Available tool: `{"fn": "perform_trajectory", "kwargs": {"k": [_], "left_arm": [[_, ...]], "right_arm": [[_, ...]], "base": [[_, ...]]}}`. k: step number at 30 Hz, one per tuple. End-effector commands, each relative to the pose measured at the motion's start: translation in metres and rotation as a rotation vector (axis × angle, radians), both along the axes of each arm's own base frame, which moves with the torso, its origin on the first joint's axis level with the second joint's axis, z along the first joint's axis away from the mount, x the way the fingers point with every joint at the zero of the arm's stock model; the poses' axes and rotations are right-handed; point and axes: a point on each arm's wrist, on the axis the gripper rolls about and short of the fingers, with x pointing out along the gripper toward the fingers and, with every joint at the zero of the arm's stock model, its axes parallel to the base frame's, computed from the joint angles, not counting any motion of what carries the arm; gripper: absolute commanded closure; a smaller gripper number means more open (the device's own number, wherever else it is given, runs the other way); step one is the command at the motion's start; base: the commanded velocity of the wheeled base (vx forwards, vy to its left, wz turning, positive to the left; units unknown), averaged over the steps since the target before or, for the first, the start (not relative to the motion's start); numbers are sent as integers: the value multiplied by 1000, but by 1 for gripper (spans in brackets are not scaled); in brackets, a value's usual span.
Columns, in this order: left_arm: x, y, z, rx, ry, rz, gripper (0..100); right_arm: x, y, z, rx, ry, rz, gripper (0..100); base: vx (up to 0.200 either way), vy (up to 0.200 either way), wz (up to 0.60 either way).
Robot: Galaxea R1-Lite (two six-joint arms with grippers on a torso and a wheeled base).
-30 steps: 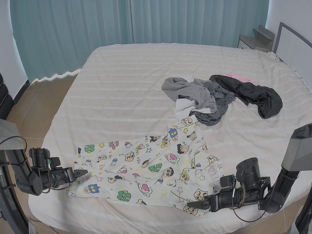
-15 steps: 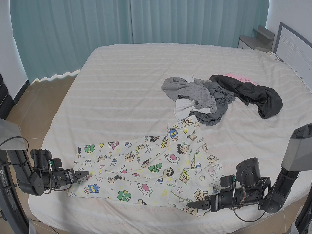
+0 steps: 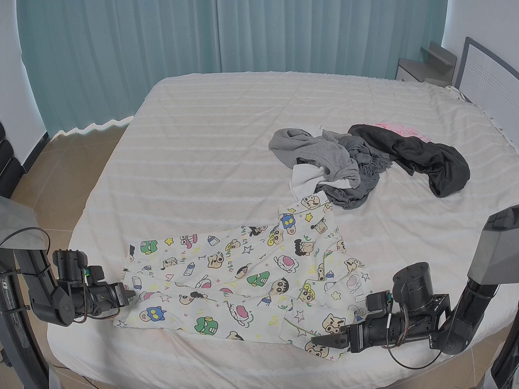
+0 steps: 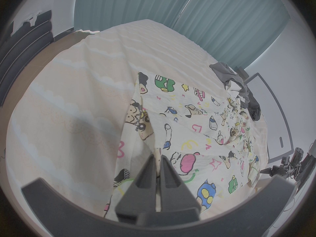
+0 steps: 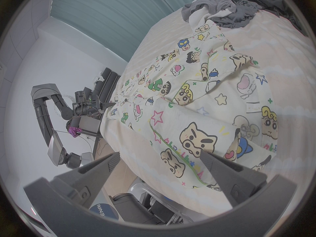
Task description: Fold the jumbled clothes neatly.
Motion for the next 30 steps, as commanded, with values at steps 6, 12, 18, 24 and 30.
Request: {"fn": "perform_trajectory", "kwargs": {"k": [6, 12, 18, 24, 30], "left_arm": [[-3, 5, 9, 8, -19, 20, 100], [-6, 5, 16, 11, -9, 16, 100], [-17, 3, 29, 43, 41, -27, 100], [-19, 2, 40, 43, 18, -28, 100], [-18, 3, 43, 43, 2, -28, 100]], "right_arm": [[0, 0, -2, -6, 6, 2, 0], [0, 1, -4, -9, 11, 2, 0], [1, 1, -7, -14, 14, 3, 0], [1, 1, -7, -22, 6, 15, 0], [1, 1, -7, -22, 6, 15, 0]], "base": [[0, 0, 0], [0, 0, 0], [0, 0, 0], [0, 0, 0], [0, 0, 0]]}}
